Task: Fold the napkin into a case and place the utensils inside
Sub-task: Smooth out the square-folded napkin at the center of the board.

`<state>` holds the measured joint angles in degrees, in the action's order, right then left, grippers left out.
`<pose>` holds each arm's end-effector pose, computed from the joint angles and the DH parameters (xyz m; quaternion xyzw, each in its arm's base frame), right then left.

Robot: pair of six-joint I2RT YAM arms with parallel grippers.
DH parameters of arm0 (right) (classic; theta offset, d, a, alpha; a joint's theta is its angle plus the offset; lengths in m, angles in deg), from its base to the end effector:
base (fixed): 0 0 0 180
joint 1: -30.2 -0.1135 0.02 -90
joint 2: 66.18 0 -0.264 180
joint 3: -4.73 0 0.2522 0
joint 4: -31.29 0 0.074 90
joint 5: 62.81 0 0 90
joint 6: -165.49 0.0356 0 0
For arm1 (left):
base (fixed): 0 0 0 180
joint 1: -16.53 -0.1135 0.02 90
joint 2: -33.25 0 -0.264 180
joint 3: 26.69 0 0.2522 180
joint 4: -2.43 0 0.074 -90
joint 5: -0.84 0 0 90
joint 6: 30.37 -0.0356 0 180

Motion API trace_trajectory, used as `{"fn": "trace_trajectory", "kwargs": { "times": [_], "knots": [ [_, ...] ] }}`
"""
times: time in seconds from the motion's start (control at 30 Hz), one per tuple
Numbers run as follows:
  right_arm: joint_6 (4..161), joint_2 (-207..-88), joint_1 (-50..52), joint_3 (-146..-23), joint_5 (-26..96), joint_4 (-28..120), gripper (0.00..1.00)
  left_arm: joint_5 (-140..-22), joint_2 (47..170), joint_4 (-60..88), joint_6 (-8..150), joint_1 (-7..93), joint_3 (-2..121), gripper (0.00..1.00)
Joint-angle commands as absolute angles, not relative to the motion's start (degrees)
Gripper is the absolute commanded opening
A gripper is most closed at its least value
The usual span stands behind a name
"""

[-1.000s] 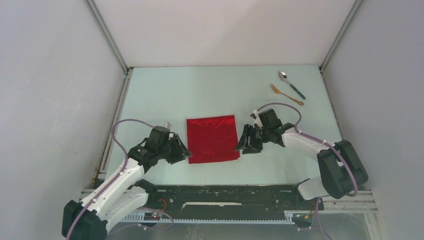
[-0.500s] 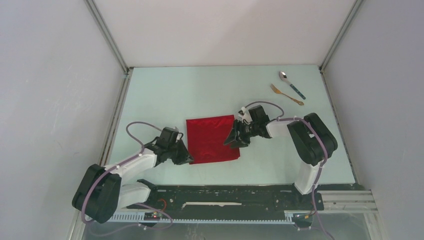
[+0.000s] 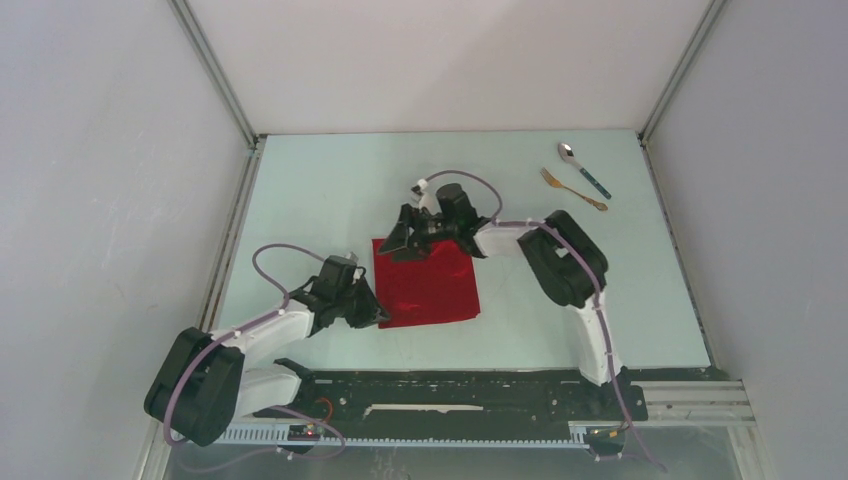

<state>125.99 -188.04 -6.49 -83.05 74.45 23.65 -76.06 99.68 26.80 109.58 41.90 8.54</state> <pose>0.3501 0.2935 0.1527 -0.1159 0.7985 0.5795 0.1145 0.1697 -0.0894 0.1352 -0.1690 0.9344 -0.2659 0.1662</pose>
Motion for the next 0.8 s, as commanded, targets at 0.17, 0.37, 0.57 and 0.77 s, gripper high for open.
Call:
{"fn": "trace_trajectory", "kwargs": {
  "times": [0.17,0.37,0.57,0.77],
  "knots": [
    [135.4,-202.6,-11.0,-98.0,75.9,15.5,0.78,-80.7,100.8,29.3,108.6,41.8,5.1,0.13],
    [134.9,-209.6,-10.4,-105.1,74.4,19.0,0.77,-80.6,100.2,29.3,109.1,41.8,4.6,0.12],
    [137.0,-217.2,-8.4,-116.0,74.0,22.9,0.74,-80.4,100.3,28.6,109.5,41.8,3.7,0.12],
    [136.6,-223.0,-6.2,-129.9,72.8,30.9,0.75,-80.4,100.1,28.6,109.6,41.8,3.5,0.11]
  ]
}}
